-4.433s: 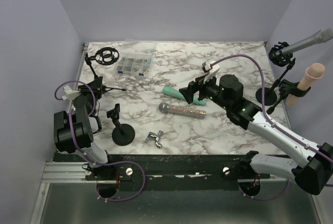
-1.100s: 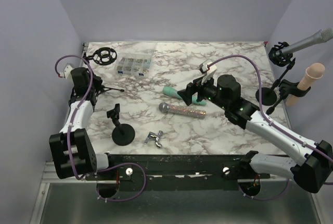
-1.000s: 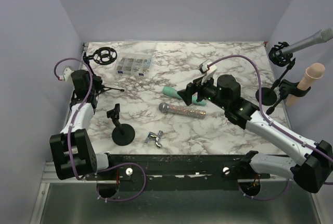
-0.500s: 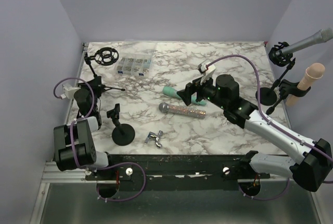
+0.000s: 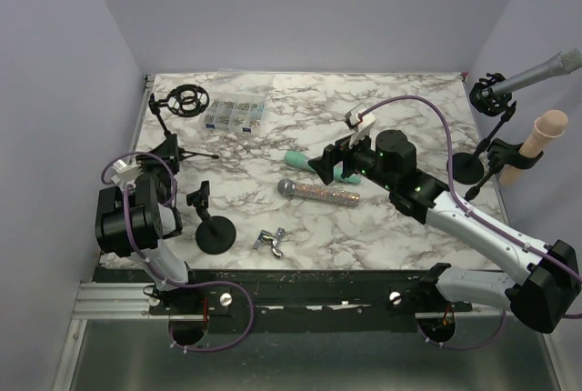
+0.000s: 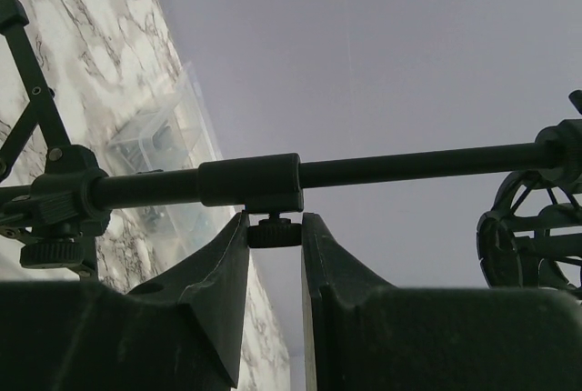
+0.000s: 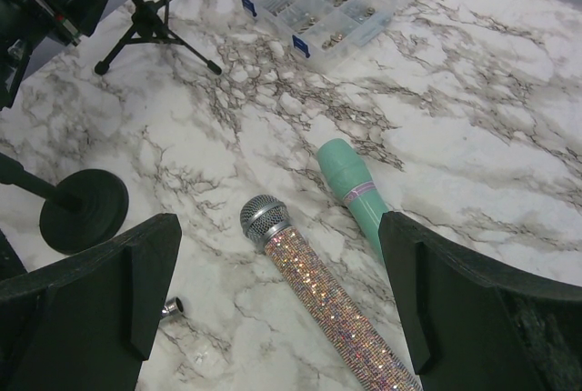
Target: Remove the microphone from the stand
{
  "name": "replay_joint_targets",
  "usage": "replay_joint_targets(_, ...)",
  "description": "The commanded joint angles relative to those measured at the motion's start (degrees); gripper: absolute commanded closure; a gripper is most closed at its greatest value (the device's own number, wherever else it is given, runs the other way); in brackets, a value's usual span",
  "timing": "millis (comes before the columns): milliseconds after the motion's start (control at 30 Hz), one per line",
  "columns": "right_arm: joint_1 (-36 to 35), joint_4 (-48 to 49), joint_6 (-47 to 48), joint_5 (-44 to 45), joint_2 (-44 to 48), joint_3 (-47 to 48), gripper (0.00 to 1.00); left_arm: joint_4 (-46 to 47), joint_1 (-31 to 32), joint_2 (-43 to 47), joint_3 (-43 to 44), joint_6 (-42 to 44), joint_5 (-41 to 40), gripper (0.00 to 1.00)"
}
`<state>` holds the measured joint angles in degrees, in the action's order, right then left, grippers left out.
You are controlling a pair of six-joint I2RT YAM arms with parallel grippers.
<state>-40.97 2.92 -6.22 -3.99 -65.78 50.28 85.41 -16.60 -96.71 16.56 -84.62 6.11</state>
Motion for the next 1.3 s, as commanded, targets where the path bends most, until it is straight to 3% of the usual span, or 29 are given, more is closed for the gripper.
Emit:
replay_joint_targets(0, -0.2, 1.2, -0.5, -0.8, -0.3, -0.6, 0.0, -4.1, -0.3, -1.5, -1.3, 0.7, 6.9, 0.83)
replay_joint_targets(133, -0.2, 1.1, -0.4, -0.8, -0.2, -0.6, 0.0, -8.6, -1.2, 1.5, -1.0, 1.7, 8.0, 0.62)
replay_joint_targets(367, -0.2, 1.1, -0.4, -0.9, -0.2, -0.6, 0.0, -22.8, -2.8, 10.3, 0.8, 6.1, 10.5, 0.34)
replay_joint_targets(567, -0.2, 0.9, -0.4, -0.8, -0.1, -0.6, 0.0, -38.6, -3.9, 19.2, 3.1, 11.6, 11.8, 0.3)
replay_joint_targets(800, -0.2, 1.0, -0.4, -0.9, 0.0, -0.7, 0.0, -73.9, -5.3, 38.0, 13.0, 27.9, 3.8, 0.25)
replay_joint_targets(867, -0.2, 1.1, -0.5, -1.2, -0.1, -0.6, 0.0, -79.4, -6.4, 41.7, 15.4, 30.3, 2.5, 0.24)
replay_joint_targets(1000, -0.2, 1.1, -0.5, -1.4, -0.3, -0.4, 0.0, -83.9, -9.3, 44.5, 18.9, 32.1, 6.5, 0.22)
replay_joint_targets(1267, -0.2, 0.8, -0.6, -1.4, 0.4, -0.5, 0.0, -74.0, -12.0, 41.6, 25.5, 34.0, 20.2, 0.12)
